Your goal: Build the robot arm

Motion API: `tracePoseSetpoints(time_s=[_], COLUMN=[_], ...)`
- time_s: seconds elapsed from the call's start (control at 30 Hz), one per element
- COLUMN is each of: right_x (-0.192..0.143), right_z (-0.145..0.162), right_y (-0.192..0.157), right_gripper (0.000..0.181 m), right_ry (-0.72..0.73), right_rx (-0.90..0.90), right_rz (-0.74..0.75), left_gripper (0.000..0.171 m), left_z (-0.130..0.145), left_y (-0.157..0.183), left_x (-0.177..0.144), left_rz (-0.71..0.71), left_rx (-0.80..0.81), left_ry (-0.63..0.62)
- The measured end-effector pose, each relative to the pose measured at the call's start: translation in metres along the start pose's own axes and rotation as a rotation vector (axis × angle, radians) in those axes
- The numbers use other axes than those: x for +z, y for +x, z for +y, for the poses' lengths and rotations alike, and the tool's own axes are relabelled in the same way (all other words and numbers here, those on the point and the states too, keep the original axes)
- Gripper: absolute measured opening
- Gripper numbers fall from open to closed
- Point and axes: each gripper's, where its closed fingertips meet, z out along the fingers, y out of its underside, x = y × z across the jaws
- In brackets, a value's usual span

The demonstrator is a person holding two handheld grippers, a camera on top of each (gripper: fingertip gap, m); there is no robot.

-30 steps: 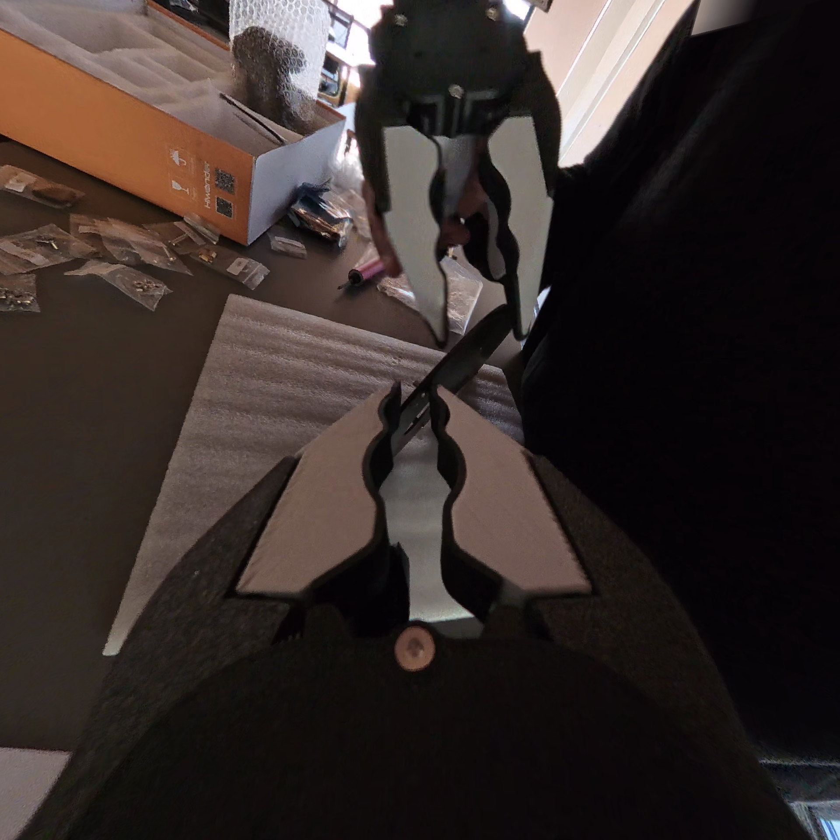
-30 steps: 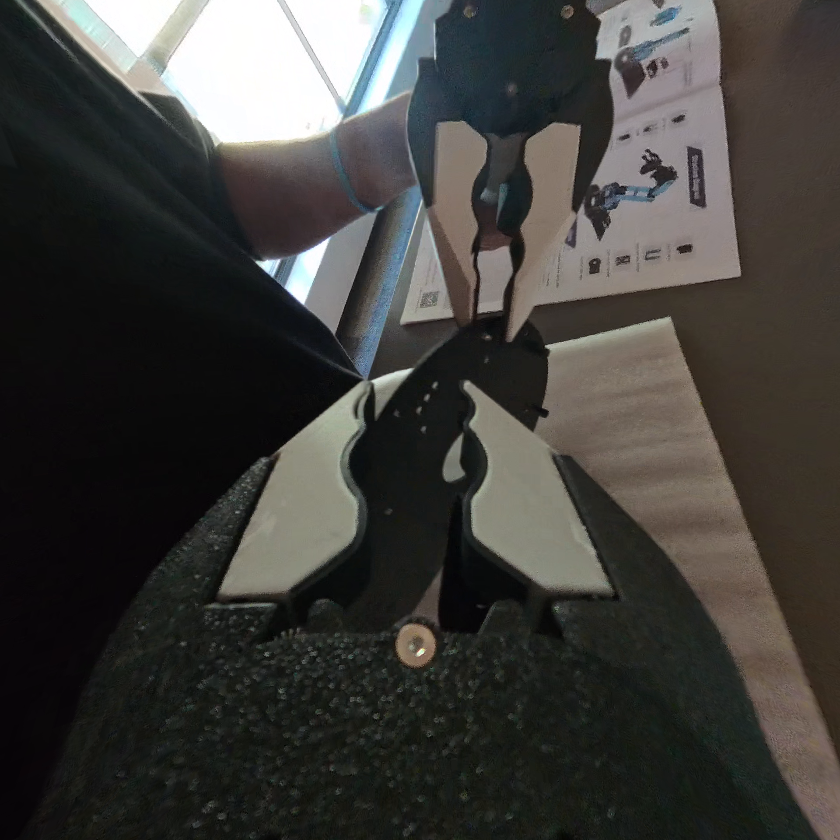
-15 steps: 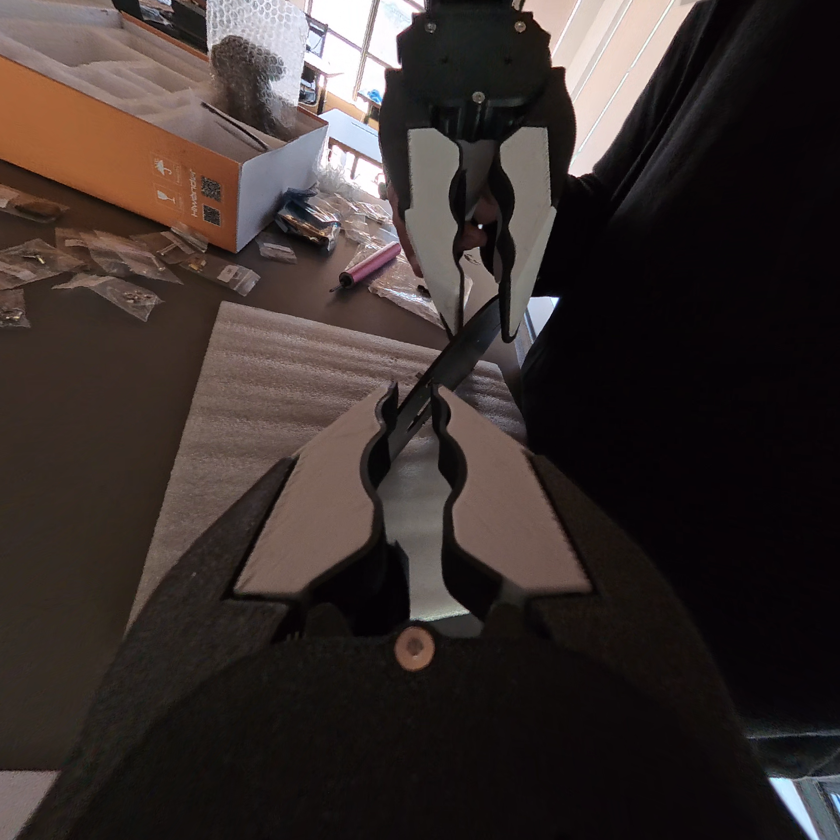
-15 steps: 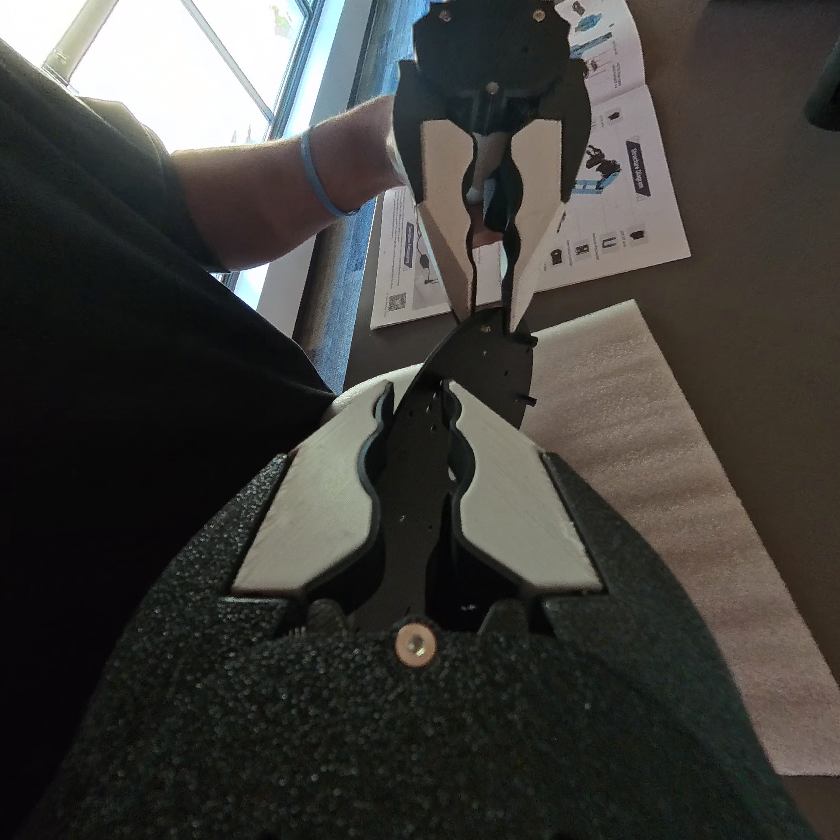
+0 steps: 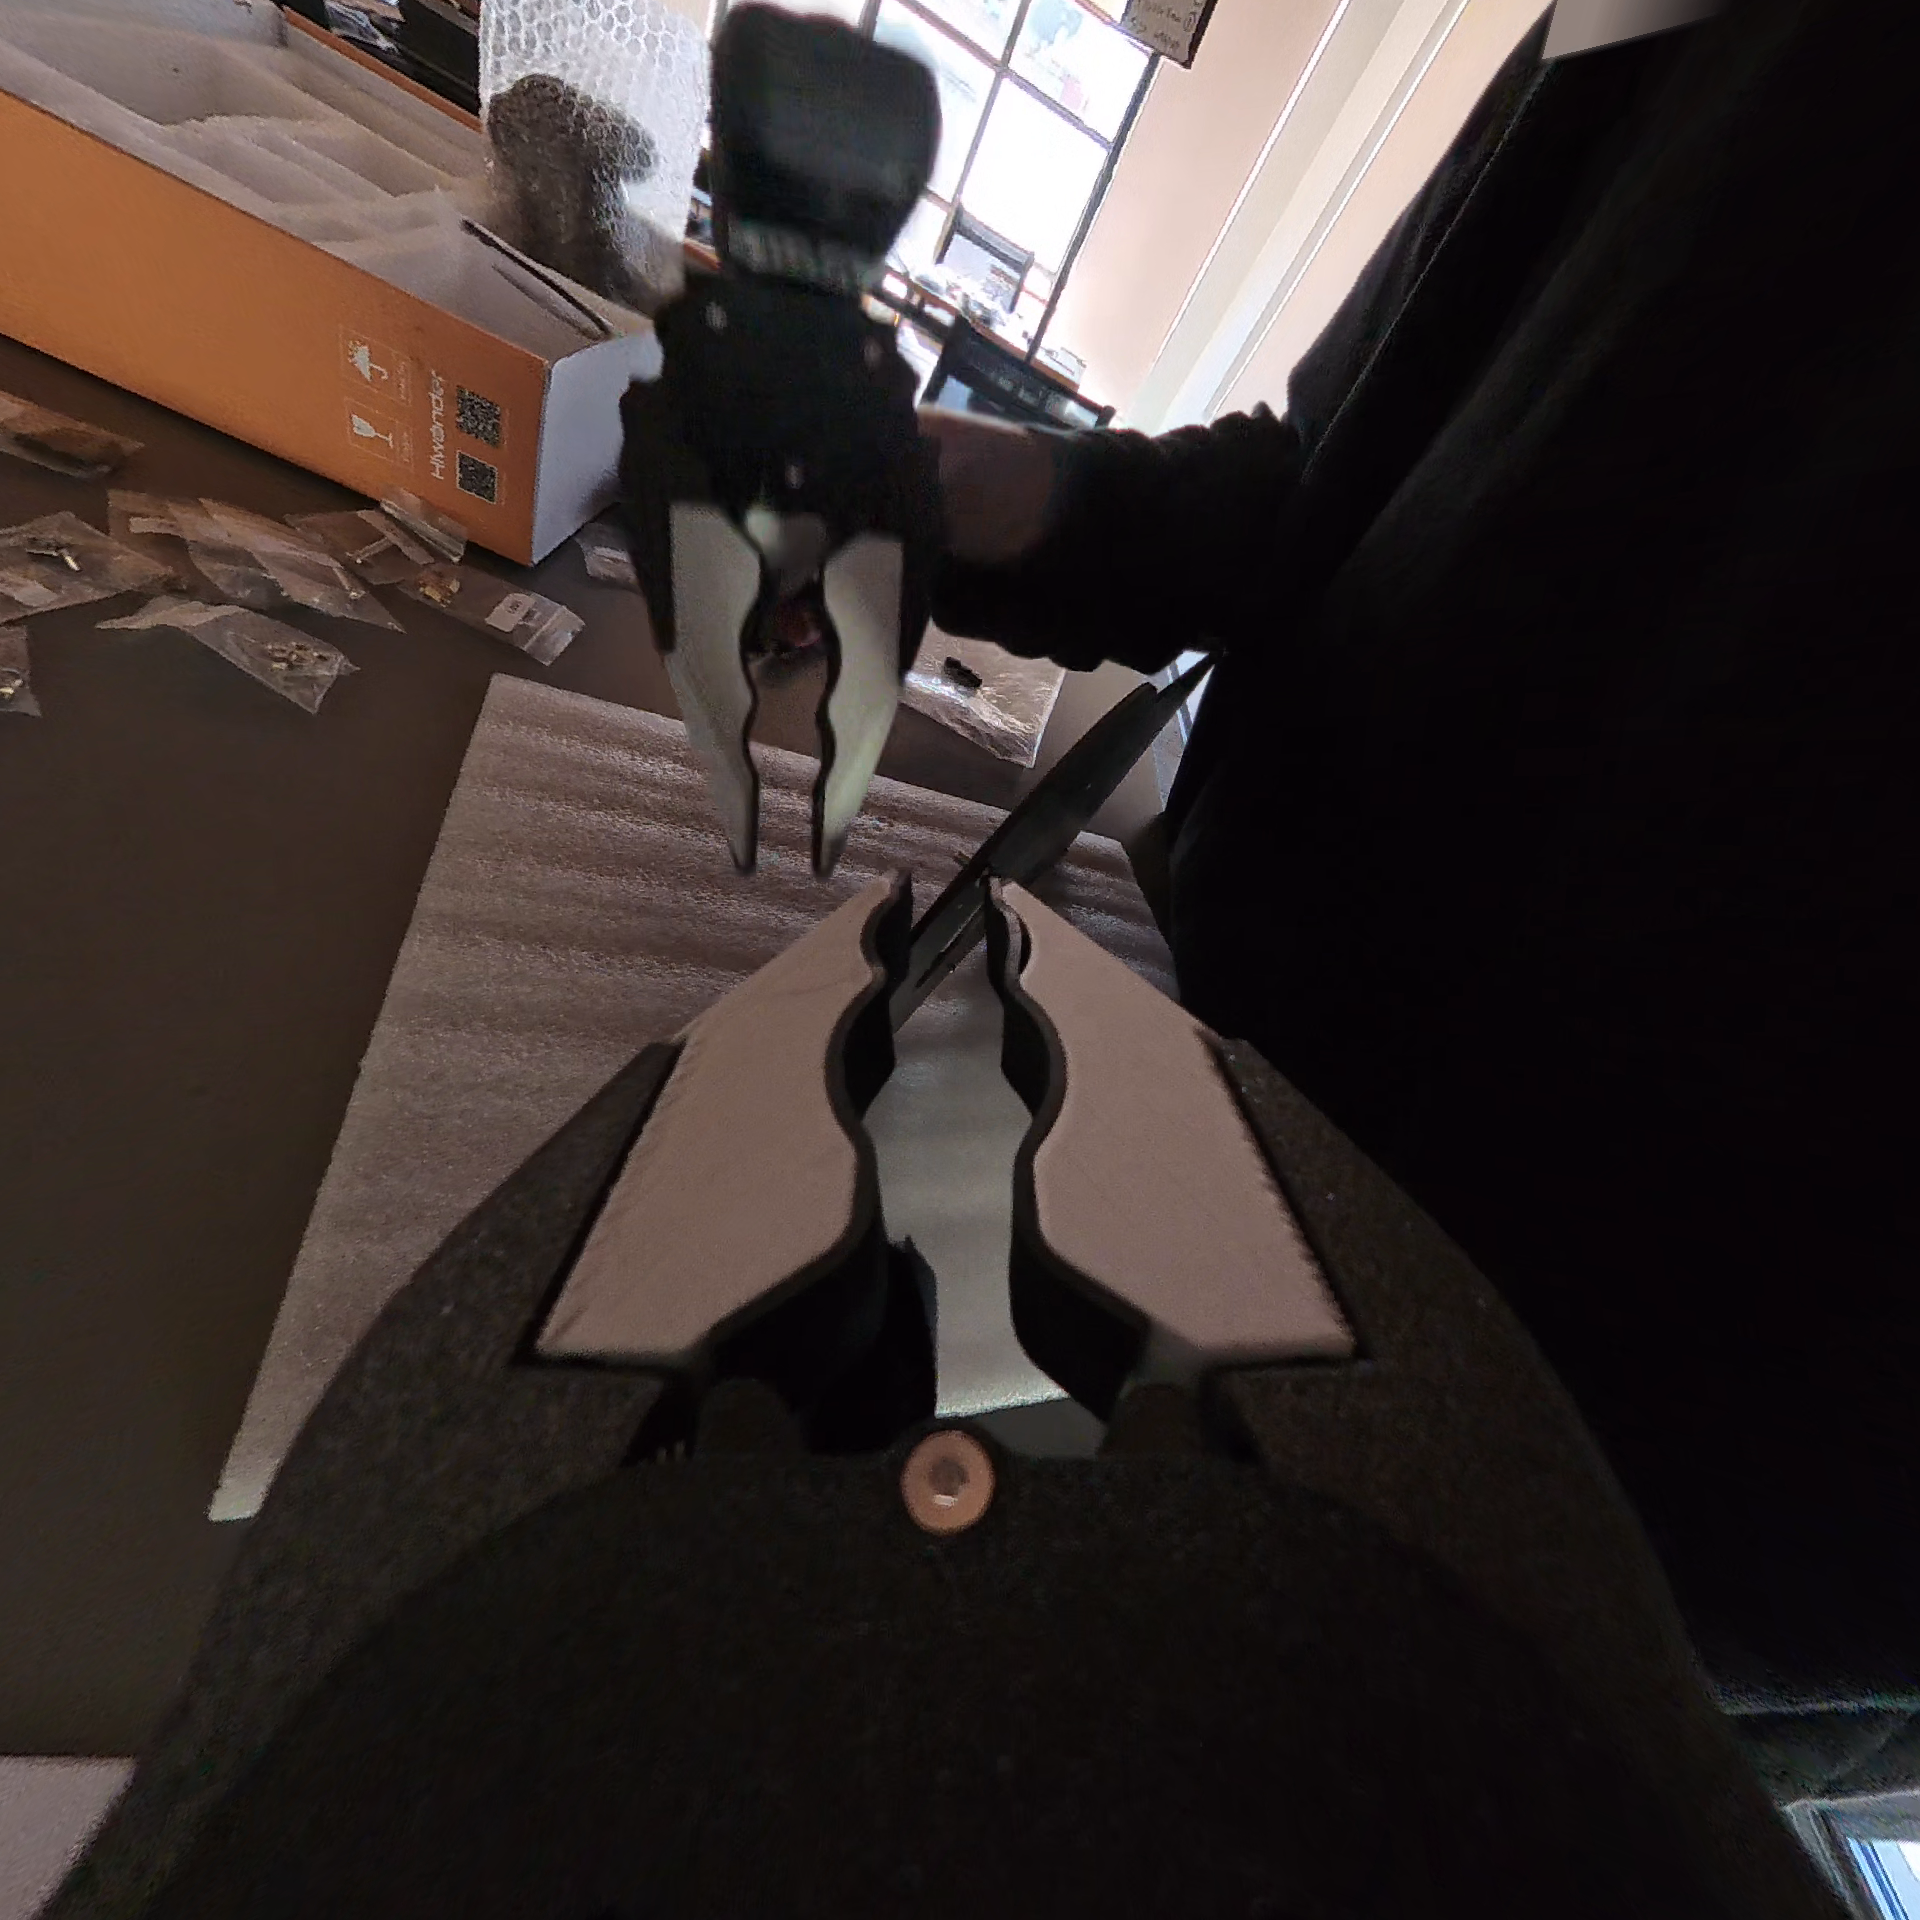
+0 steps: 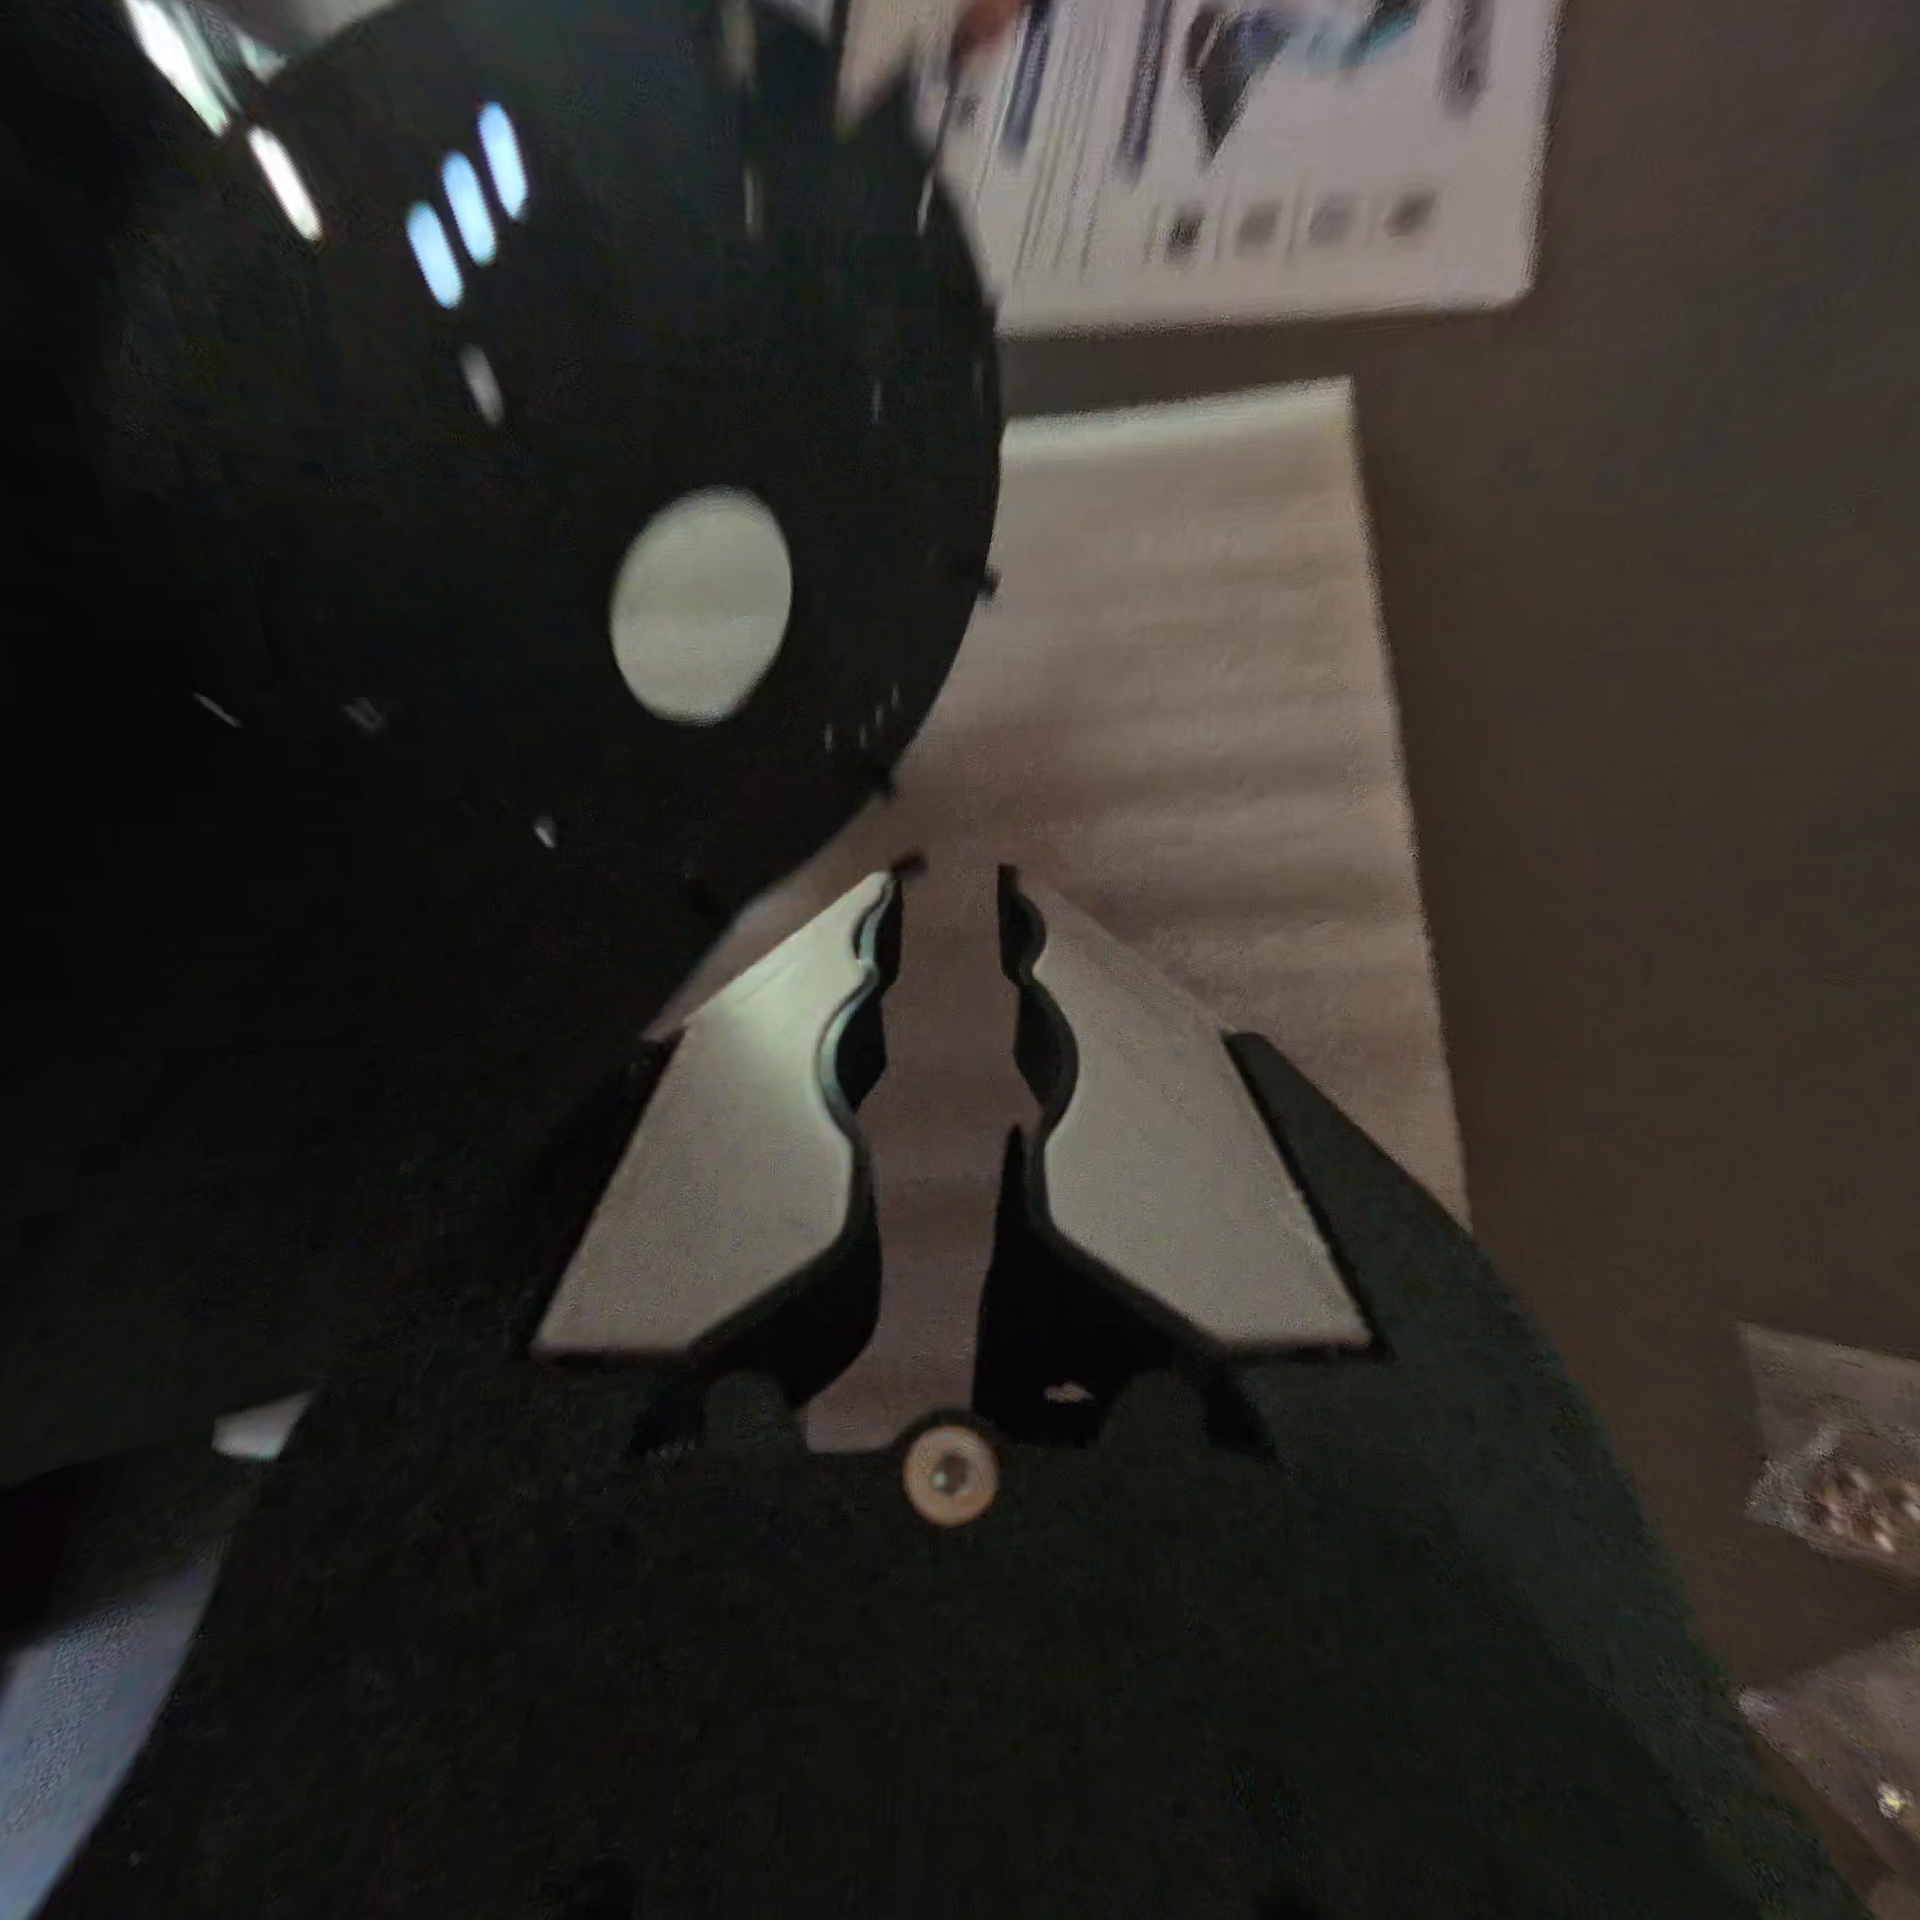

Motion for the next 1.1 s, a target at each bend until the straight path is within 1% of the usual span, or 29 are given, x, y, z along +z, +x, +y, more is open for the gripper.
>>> tracePoseSetpoints(time_s=[0.07,0.17,0.3,0.43,0.57,0.63,0.7,0.8,0.87,0.93,1.03,1.1], right_x=[0.02,0.034,0.045,0.049,0.048,0.048,0.05,0.051,0.05,0.05,0.052,0.051], right_z=[0.015,0.015,0.023,0.023,0.017,0.018,0.019,0.017,0.013,0.011,0.019,0.015], right_y=[-0.004,-0.012,-0.02,-0.015,-0.011,-0.008,-0.012,-0.007,-0.005,-0.006,-0.005,-0.007], right_gripper=[0.017,0.017,0.017,0.018,0.018,0.017,0.017,0.017,0.012,0.011,0.011,0.008], right_ry=[-0.058,-0.059,-0.146,-0.142,-0.094,-0.093,-0.087,-0.058,-0.031,-0.031,-0.08,-0.053], right_rx=[-0.082,-0.185,-0.174,-0.179,-0.169,-0.155,-0.122,-0.117,-0.141,-0.143,-0.144,-0.147], right_rz=[-0.023,-0.06,-0.116,-0.068,-0.005,0.041,0.045,0.128,0.175,0.18,0.172,0.161], left_gripper=[0.013,0.013,0.013,0.013,0.013,0.013,0.013,0.013,0.013,0.013,0.014,0.014], left_z=[0.0,0.001,0.001,0.002,0.002,0.001,0.0,0.0,0.0,0.0,0.0,0.0], left_y=[0.0,0.0,0.001,0.002,0.002,0.001,0.0,0.0,-0.001,-0.001,-0.001,-0.001], left_x=[0.0,0.0,-0.001,-0.001,-0.001,0.0,0.0,0.0,0.0,0.0,0.001,0.001], left_rz=[-0.004,-0.011,-0.02,-0.024,-0.025,-0.028,-0.031,-0.033,-0.033,-0.033,-0.036,-0.038], left_rx=[-0.005,-0.012,-0.016,-0.015,-0.013,-0.012,-0.011,-0.01,-0.012,-0.014,-0.012,-0.011], left_ry=[0.002,0.004,0.008,0.008,0.01,0.011,0.011,0.01,0.01,0.009,0.004,0.001])
